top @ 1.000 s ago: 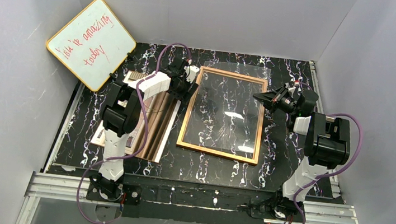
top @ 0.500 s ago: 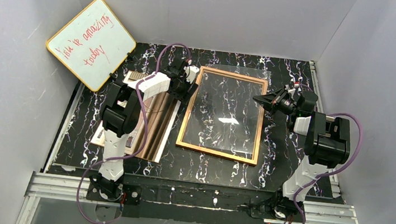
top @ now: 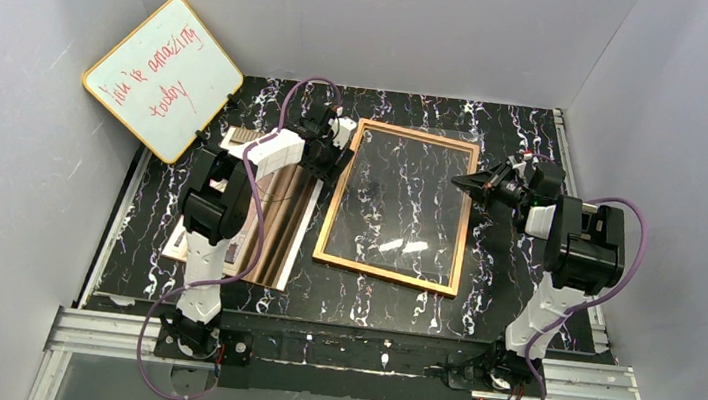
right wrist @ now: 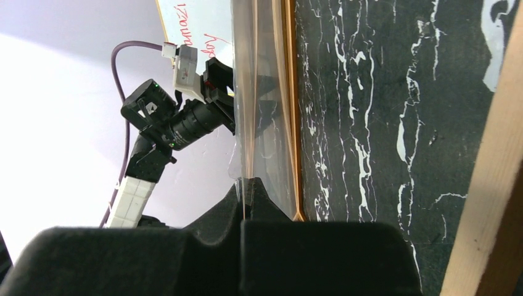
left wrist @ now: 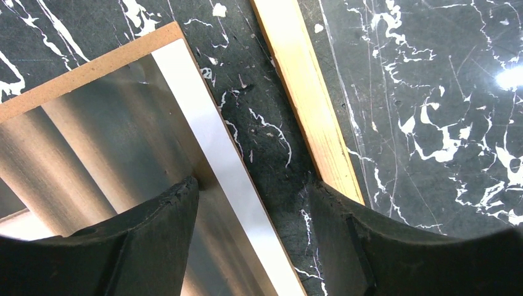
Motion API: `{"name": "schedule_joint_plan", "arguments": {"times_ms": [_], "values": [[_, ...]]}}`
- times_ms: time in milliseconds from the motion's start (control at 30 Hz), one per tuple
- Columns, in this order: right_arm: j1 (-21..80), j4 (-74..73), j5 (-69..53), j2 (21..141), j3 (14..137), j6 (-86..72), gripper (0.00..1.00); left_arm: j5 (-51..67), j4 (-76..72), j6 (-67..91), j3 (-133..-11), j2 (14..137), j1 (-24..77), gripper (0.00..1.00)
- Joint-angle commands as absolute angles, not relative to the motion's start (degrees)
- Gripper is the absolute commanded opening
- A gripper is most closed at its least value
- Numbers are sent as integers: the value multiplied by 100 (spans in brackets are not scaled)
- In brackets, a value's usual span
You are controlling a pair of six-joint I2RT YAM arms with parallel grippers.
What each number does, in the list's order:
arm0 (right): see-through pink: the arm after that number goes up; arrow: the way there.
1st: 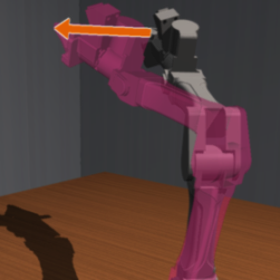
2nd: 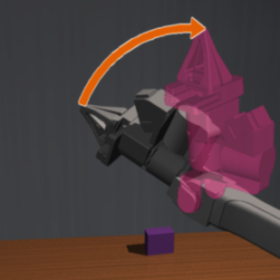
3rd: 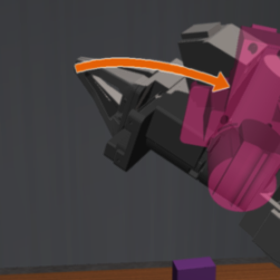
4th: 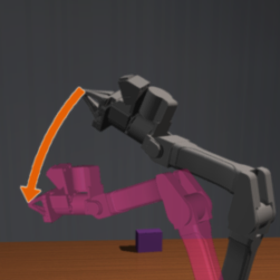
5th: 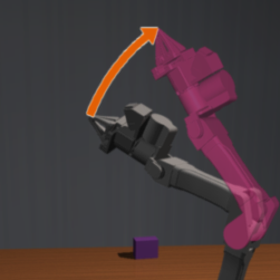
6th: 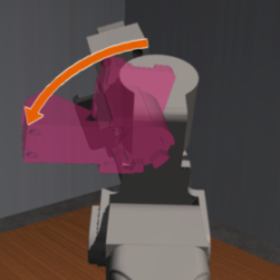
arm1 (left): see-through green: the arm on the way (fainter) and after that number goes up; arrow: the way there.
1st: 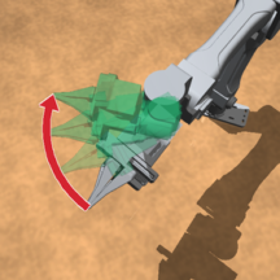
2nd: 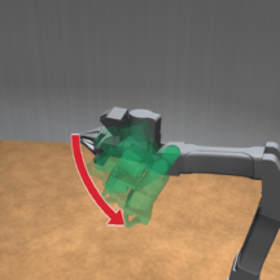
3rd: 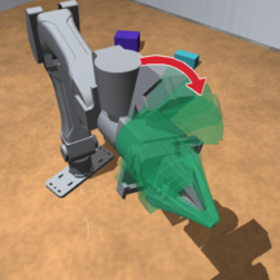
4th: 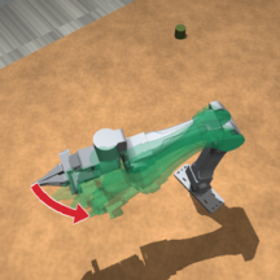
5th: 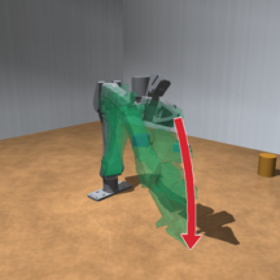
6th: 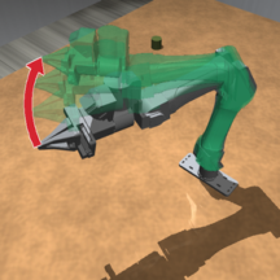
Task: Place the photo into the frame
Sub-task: Place the photo frame item in the photo frame.
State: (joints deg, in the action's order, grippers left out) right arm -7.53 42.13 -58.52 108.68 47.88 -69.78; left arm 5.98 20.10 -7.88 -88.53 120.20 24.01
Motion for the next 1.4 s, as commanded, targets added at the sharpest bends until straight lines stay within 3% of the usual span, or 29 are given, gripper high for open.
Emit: {"name": "schedule_joint_plan", "arguments": {"times_ms": [0,900,1367], "values": [[-758,4166,-5977,10916,4975,-6812,1,709,2350,-747,-8705,11882,2435,63],[-761,4161,-6081,11082,4934,-6798,1,694,2347,-817,-8746,12017,2487,63],[-760,2497,-5898,10970,5230,-5705,1,703,2331,-803,-8711,11995,2505,63]]}}
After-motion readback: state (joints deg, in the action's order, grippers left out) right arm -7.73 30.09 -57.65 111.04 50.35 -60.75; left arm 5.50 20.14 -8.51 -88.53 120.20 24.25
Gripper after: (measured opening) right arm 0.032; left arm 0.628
